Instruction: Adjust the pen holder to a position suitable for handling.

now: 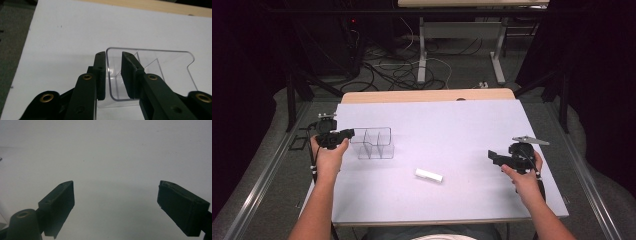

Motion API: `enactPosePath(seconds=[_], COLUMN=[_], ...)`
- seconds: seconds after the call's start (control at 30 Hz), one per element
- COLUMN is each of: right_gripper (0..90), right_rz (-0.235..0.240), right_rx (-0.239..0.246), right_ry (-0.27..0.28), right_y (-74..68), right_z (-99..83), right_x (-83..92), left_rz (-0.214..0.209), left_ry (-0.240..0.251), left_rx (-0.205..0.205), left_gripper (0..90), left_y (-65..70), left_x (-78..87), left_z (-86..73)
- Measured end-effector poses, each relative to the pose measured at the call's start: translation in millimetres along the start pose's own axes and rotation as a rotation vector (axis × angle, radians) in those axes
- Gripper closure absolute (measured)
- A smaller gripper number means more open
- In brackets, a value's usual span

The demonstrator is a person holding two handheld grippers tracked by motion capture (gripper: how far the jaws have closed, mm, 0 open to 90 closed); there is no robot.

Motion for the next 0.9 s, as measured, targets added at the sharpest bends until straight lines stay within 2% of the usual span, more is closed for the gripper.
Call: enactPosePath(seconds=[0.07, 0.1, 0.23, 0.27, 0.37, 0.43, 0.57, 0.63, 0.7, 0.77, 0.9], right_gripper=[13.8, 13.8, 13.9, 13.9, 13.9, 13.9, 13.9, 13.9, 13.9, 13.9, 13.8], right_rz=[0.001, 0.002, 0.002, 0.002, 0.000, 0.000, 0.005, 0.005, 0.007, 0.006, 0.010], right_rx=[-0.007, -0.006, -0.010, -0.010, -0.010, -0.009, -0.007, 0.003, 0.001, 0.001, 0.013], right_ry=[-0.002, -0.003, -0.006, -0.006, -0.008, -0.008, -0.008, -0.007, -0.008, -0.008, -0.008], right_y=[-0.3, -0.4, -0.8, -0.8, 0.1, 0.1, -0.8, -0.4, -1.3, -1.4, -2.6], right_z=[-0.4, -0.7, -1.0, -1.0, -1.4, -1.5, -1.5, -1.6, -1.4, -1.3, -1.2], right_x=[0.0, -0.4, -0.3, -0.3, -0.5, -0.6, -0.7, -1.0, -1.2, -1.4, -2.0], left_rz=[0.008, 0.014, 0.024, 0.019, 0.025, 0.013, 0.024, 0.038, 0.030, 0.026, 0.027], left_ry=[0.009, -0.004, -0.016, -0.028, -0.028, -0.046, -0.048, -0.066, -0.078, -0.065, -0.062], left_rx=[-0.008, -0.007, 0.011, 0.022, 0.019, 0.020, 0.013, 0.004, 0.005, 0.000, -0.040], left_gripper=[78.7, 83.6, 89.9, 89.9, 90.0, 90.0, 90.0, 90.0, 90.0, 90.0, 90.0], left_y=[-2.3, -4.1, -10.2, -11.6, -14.9, -14.5, -14.2, -14.6, -12.0, -7.3, 5.7], left_x=[0.6, 0.6, -1.8, -2.5, -5.9, -7.5, -12.2, -12.5, -15.5, -17.8, -21.1], left_z=[1.1, 0.2, -2.7, -4.4, -6.7, -9.4, -12.9, -15.2, -18.6, -19.7, -22.3])
Point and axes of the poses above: each handheld gripper's, and its own axes: x roughly backward along the jaws, z roughly out of its top, y roughly to its right, the point moved 8 cm from there along -x, roughly forward along the jaws, and after that the axes turned 8 degrees about x, right-handed, at the moved point
